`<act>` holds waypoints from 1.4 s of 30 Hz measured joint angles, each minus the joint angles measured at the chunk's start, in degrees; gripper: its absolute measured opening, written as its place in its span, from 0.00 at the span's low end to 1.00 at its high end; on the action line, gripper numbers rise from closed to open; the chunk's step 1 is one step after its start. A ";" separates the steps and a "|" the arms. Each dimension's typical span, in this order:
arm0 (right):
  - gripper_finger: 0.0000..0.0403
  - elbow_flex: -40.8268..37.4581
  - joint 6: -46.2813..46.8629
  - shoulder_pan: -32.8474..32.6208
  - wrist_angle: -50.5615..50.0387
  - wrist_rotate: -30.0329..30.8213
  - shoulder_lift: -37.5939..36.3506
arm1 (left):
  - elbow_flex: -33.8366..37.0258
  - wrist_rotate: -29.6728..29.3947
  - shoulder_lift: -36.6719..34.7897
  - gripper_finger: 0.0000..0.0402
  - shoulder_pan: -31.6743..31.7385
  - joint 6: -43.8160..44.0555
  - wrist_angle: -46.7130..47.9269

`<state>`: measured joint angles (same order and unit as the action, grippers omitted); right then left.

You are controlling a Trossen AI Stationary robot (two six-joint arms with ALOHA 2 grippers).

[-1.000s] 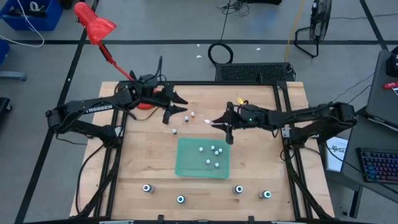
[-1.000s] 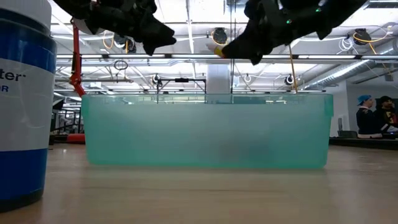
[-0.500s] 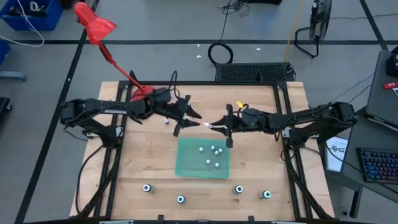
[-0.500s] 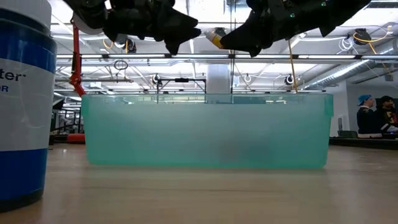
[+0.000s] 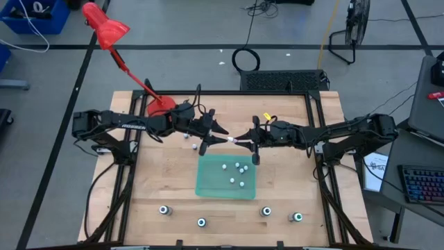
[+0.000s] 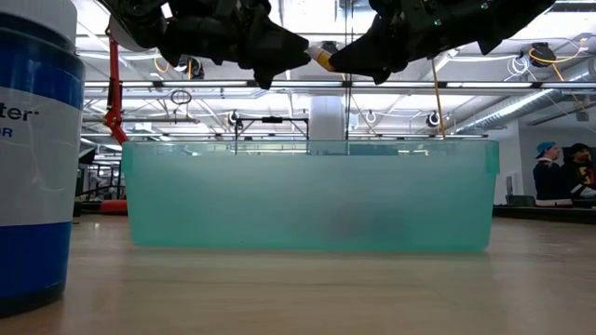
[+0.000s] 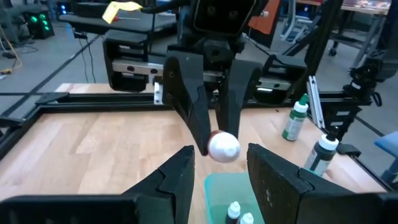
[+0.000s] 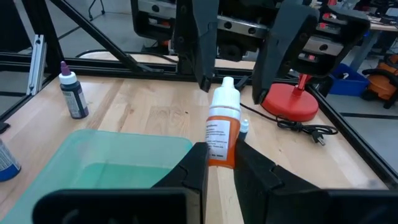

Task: Pick & Place food coloring
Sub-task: Put the small orange food coloring bottle into the green bin

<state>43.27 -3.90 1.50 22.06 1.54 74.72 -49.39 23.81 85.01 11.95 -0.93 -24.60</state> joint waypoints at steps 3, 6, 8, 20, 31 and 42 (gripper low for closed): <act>0.11 0.00 -0.01 0.00 0.00 -0.02 -0.02 | 0.02 -1.53 0.00 0.37 -0.56 0.23 -1.16; 0.11 0.00 0.00 0.00 0.33 -0.02 -0.02 | 0.02 -2.99 0.41 0.37 -1.27 0.58 -2.93; 0.11 0.00 -0.01 0.00 0.59 -0.03 -0.02 | 0.02 -3.12 0.98 0.37 -1.61 1.14 -3.59; 0.11 0.00 -0.02 0.00 0.87 -0.04 -0.02 | 0.04 -3.32 2.03 0.37 -1.82 1.72 -5.25; 0.11 0.02 -0.26 0.00 0.93 -0.04 -0.02 | 0.04 -2.90 2.01 0.37 -1.82 2.63 -5.05; 0.11 0.02 -0.48 0.00 1.79 -0.06 -0.02 | 0.04 -2.89 2.01 0.37 -1.82 2.42 -5.16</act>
<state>43.29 -4.38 1.50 23.85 1.48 74.70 -49.34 20.92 87.02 10.13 1.49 -29.76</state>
